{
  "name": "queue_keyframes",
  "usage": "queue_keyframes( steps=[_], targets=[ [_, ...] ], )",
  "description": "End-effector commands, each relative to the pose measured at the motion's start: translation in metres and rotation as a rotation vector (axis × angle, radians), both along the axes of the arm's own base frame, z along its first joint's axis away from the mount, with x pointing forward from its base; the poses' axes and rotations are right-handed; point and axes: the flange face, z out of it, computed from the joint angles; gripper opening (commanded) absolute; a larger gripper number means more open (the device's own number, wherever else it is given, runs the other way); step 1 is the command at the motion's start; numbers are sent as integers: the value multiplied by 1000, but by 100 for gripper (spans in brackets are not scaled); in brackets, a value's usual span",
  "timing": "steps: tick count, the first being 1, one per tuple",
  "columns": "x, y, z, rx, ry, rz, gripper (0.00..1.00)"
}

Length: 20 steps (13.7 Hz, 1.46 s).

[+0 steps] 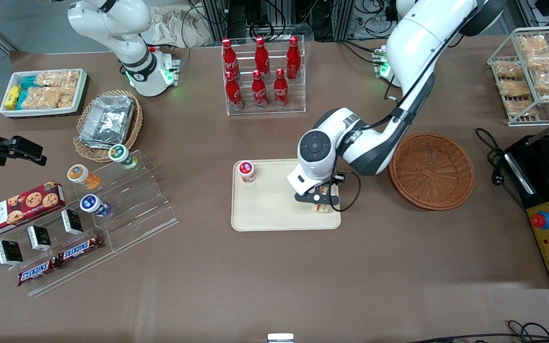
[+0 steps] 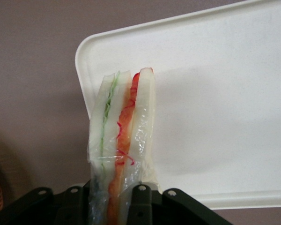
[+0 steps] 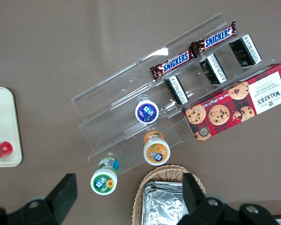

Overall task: Place sandwich from basket to tray
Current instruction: 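Lower the sandwich onto the tray and open the left gripper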

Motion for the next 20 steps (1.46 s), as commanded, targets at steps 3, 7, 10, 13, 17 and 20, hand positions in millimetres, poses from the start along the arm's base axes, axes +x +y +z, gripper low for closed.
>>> queue_keyframes(
  steps=[3,7,10,13,17,20],
  targets=[
    [6,-3,-29,36,-34,-21,0],
    [8,-2,-44,38,-37,-32,6],
    [10,1,-50,48,-45,-43,100],
    [13,2,-44,43,-54,-39,100],
    [27,3,4,10,-106,-6,100],
    [39,19,72,-62,-151,77,100]
  ],
)
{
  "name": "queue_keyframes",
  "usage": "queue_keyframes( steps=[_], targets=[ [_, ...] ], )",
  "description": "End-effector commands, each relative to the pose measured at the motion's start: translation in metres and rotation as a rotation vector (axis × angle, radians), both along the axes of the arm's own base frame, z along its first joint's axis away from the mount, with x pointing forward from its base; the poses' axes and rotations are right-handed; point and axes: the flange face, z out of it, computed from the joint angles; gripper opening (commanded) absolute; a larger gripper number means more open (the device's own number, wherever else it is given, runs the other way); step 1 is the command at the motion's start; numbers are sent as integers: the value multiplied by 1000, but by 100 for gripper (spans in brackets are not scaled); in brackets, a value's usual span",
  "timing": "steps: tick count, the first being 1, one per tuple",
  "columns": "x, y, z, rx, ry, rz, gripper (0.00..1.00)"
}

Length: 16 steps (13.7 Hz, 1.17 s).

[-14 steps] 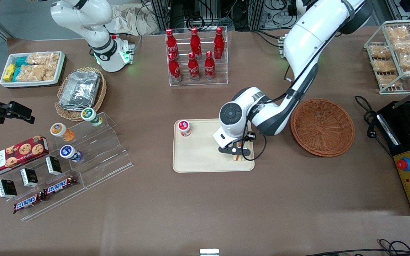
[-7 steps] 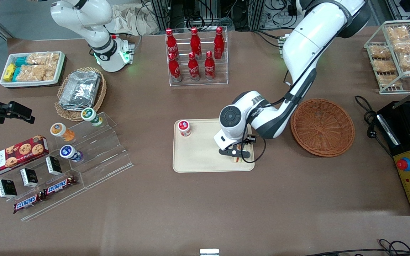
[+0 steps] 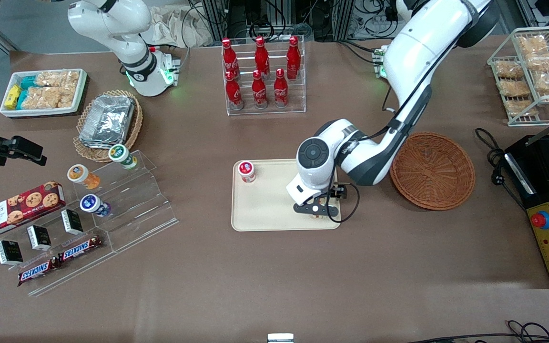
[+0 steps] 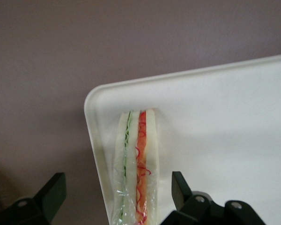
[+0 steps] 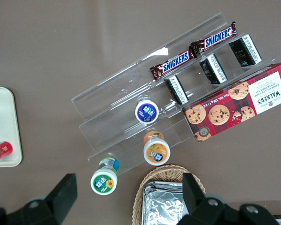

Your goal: Place sandwich from basket to tray

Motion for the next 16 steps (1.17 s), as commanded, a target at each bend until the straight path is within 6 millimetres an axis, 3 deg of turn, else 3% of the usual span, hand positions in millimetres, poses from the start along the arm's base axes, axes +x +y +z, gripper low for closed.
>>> queue_keyframes(
  steps=[1,2,3,5,9,12,14,16],
  targets=[
    [4,26,76,-25,-33,93,100],
    [2,40,106,-17,-37,139,100],
    [7,65,139,-13,-55,181,100],
    [-4,89,201,-37,-67,233,100],
    [-23,176,290,-45,-48,206,100],
    [-40,249,323,-52,-36,117,100],
    [-49,298,334,-98,-28,58,100],
    [-67,325,340,-103,-30,0,100]
  ],
)
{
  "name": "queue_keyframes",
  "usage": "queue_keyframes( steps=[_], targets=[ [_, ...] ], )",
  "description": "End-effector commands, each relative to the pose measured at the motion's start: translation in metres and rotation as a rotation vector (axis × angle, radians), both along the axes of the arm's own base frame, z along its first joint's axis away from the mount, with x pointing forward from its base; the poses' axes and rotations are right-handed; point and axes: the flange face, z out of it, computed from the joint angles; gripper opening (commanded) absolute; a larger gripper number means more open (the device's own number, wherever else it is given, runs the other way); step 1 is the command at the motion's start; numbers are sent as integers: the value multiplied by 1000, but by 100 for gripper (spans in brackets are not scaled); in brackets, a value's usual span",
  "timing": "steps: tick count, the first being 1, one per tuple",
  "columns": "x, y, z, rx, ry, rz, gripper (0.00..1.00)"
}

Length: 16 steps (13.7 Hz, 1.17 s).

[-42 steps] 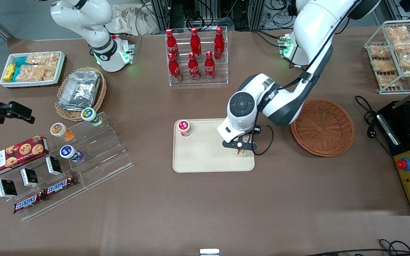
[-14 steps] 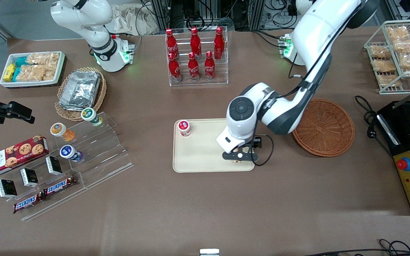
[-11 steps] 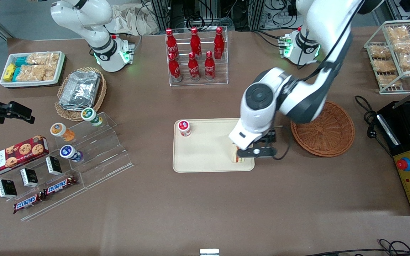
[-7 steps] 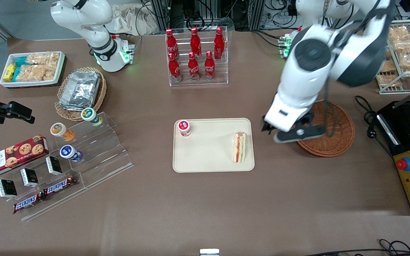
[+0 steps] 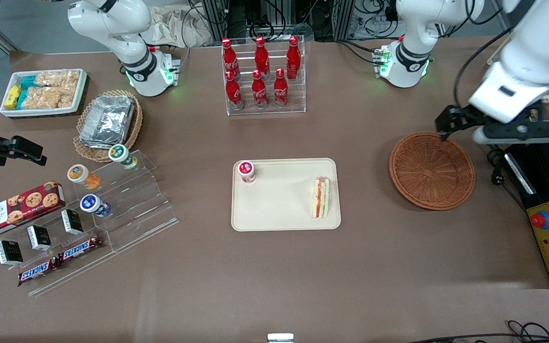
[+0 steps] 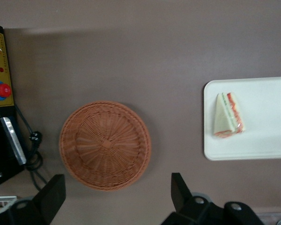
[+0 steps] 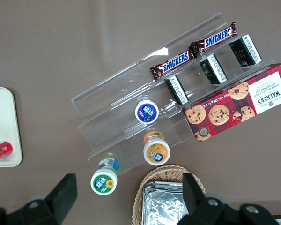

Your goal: Place sandwich from basket to tray

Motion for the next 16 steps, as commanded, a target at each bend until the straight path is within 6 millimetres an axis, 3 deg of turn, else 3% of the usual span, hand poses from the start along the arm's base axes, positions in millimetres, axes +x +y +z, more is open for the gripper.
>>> queue_keyframes(
  steps=[1,3,6,9,16],
  targets=[
    [-31,27,3,-25,-4,-61,100],
    [-31,36,4,-13,-2,-47,100],
    [-25,25,18,-25,-23,-57,100],
    [-21,27,14,-22,2,-53,100],
    [-18,57,5,-73,40,28,100]
  ],
)
